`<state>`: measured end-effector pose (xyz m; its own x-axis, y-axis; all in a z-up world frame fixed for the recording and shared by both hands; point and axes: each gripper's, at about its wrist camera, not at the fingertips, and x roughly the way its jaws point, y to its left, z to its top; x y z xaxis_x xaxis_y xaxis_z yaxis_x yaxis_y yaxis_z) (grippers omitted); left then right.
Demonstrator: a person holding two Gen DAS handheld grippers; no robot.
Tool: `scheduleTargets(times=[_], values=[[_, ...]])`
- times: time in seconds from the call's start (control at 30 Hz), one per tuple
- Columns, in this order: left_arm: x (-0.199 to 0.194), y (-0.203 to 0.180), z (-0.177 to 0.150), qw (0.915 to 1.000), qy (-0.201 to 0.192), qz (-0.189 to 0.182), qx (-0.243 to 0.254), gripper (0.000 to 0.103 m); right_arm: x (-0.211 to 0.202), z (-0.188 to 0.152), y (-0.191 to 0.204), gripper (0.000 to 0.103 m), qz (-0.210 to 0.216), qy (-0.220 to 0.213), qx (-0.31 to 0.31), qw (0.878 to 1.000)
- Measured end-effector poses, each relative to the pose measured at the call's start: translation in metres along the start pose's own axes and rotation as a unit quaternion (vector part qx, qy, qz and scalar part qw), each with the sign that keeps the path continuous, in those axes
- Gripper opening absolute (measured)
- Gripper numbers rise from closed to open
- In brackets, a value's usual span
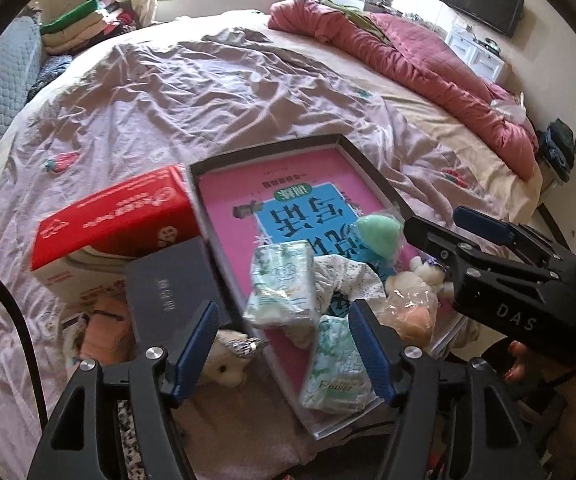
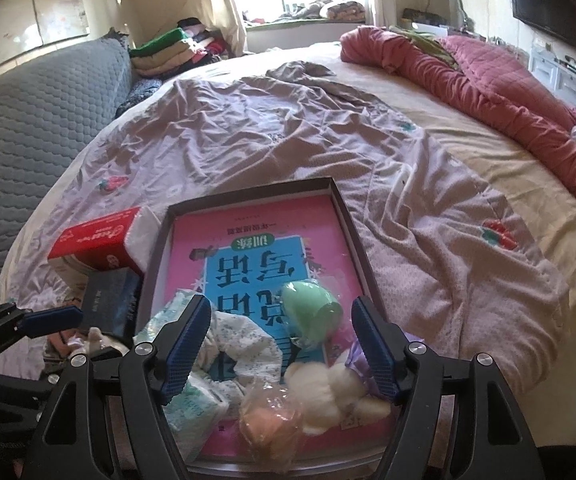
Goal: Organize soft objects
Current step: 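Withdraw both grippers from the tray back toward the pile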
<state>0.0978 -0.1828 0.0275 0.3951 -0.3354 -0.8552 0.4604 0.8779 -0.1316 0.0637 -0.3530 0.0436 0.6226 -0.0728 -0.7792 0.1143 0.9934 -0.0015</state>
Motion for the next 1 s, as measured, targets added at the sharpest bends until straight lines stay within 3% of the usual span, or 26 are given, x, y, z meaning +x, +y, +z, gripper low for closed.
scheduleTargets(times=[1.0], values=[[-0.055,0.044,-0.028,0.9978,-0.037,0.043,-0.033,0.067,-0.053,0.002,0.06,0.075,0.025,-0.047,-0.06,0.997]])
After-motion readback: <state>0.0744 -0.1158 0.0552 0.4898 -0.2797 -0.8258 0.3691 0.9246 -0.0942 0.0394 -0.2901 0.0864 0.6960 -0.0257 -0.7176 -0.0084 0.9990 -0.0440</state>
